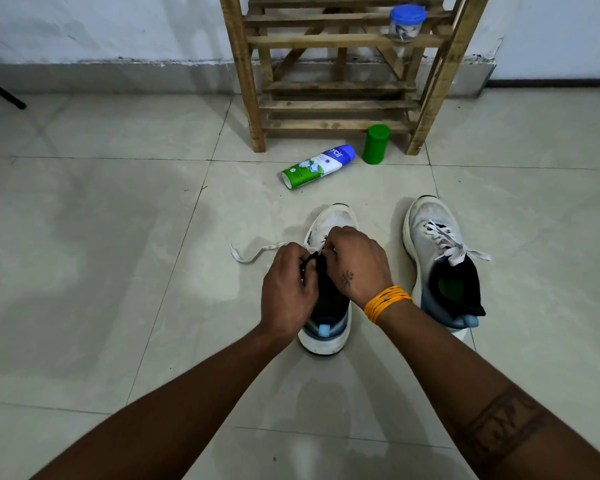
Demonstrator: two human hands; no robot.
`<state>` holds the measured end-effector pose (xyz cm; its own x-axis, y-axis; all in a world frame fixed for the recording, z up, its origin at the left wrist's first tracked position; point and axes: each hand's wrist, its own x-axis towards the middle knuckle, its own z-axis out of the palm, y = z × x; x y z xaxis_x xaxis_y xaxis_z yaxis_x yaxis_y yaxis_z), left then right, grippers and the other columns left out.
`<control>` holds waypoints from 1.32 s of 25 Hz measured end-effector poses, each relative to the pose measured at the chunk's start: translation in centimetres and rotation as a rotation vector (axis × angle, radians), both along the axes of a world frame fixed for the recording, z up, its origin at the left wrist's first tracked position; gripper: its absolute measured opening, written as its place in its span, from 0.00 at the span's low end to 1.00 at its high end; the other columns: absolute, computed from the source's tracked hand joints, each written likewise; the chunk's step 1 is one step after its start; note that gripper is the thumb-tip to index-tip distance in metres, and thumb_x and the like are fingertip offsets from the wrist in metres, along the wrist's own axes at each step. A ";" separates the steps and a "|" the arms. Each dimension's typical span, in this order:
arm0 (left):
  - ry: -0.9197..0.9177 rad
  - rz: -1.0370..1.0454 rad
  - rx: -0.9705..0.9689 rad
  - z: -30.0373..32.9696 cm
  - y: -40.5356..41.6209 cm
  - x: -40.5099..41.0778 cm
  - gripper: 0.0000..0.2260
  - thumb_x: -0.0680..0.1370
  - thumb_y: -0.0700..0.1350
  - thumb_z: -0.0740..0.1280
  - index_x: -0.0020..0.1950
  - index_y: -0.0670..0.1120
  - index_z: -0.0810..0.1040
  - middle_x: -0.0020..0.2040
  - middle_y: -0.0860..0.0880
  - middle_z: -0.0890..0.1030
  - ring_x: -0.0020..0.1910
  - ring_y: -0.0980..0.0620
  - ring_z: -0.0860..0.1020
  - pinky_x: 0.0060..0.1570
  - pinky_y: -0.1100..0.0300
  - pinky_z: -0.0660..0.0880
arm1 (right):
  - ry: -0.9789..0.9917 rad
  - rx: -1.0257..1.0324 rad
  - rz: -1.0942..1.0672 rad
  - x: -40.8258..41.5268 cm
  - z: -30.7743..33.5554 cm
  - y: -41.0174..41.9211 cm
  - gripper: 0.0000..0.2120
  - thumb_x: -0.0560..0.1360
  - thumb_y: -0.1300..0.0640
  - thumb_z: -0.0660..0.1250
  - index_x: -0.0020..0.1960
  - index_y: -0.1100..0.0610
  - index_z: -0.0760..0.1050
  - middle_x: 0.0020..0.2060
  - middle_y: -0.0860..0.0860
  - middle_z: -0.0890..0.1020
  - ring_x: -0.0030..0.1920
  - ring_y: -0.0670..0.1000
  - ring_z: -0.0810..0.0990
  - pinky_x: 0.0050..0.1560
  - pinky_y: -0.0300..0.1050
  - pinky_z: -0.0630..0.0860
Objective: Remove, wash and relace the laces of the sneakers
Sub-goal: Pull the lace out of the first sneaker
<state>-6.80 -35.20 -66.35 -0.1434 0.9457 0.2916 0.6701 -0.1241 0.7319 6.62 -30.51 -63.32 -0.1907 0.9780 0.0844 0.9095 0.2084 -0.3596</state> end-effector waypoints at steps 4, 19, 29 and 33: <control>-0.023 0.028 -0.026 0.0 0.2 0.0 0.04 0.80 0.40 0.67 0.48 0.45 0.72 0.42 0.51 0.76 0.41 0.52 0.73 0.40 0.55 0.70 | 0.128 0.049 -0.312 2.5 0.0 1.7 0.09 0.78 0.56 0.63 0.50 0.61 0.78 0.48 0.61 0.83 0.50 0.66 0.81 0.44 0.54 0.74; -0.049 0.057 -0.064 0.0 -0.1 0.0 0.06 0.82 0.41 0.63 0.47 0.45 0.67 0.39 0.48 0.74 0.38 0.46 0.73 0.38 0.49 0.70 | 0.123 -0.020 -0.090 1.4 0.2 0.6 0.10 0.77 0.51 0.63 0.48 0.57 0.77 0.45 0.58 0.84 0.47 0.64 0.81 0.42 0.52 0.73; -0.090 0.078 -0.085 0.0 -0.1 -0.4 0.07 0.80 0.43 0.66 0.45 0.47 0.70 0.38 0.51 0.75 0.38 0.49 0.75 0.39 0.48 0.73 | 0.406 -0.124 -0.311 4.1 1.1 1.9 0.12 0.73 0.49 0.70 0.54 0.51 0.78 0.35 0.51 0.83 0.44 0.56 0.82 0.46 0.48 0.76; -0.132 0.063 -0.040 0.4 0.5 -0.3 0.05 0.78 0.45 0.70 0.44 0.48 0.76 0.40 0.54 0.78 0.40 0.56 0.78 0.42 0.53 0.76 | 0.422 -0.233 -0.259 1.5 0.3 -1.0 0.12 0.67 0.43 0.73 0.46 0.48 0.76 0.40 0.45 0.81 0.44 0.50 0.80 0.45 0.47 0.77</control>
<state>-7.06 -34.71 -65.92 -0.2378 0.9440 0.2287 0.5730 -0.0538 0.8178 8.16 -31.52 -63.07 0.0628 0.9904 -0.1229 0.6871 -0.1322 -0.7144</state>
